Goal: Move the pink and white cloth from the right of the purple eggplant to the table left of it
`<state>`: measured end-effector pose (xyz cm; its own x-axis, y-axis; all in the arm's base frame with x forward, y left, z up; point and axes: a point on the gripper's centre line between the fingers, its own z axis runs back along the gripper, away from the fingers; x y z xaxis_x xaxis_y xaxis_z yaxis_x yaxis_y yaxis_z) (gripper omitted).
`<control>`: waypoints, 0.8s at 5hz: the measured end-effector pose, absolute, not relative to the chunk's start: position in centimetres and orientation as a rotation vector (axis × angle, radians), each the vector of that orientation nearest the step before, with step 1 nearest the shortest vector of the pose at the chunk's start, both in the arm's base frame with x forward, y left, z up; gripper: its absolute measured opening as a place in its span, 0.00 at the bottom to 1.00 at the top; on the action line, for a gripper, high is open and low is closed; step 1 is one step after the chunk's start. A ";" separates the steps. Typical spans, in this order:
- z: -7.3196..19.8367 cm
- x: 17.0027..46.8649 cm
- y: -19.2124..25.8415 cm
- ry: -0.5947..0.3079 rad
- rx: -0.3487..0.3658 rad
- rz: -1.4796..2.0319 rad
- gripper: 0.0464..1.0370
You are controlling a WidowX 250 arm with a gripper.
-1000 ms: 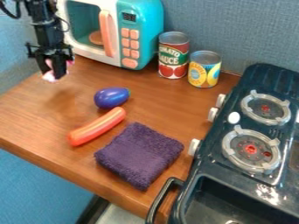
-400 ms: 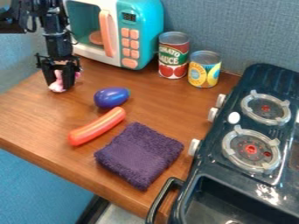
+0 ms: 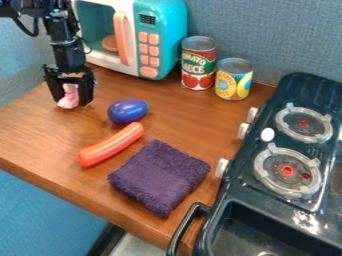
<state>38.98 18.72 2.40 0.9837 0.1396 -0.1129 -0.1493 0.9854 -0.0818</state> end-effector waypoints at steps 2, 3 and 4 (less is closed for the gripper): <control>7.3 36.9 16.5 -0.017 -0.004 0.091 0.96; 8.9 35.6 13.9 -0.036 0.008 0.025 0.96; 8.7 33.3 11.6 -0.007 -0.056 -0.016 0.96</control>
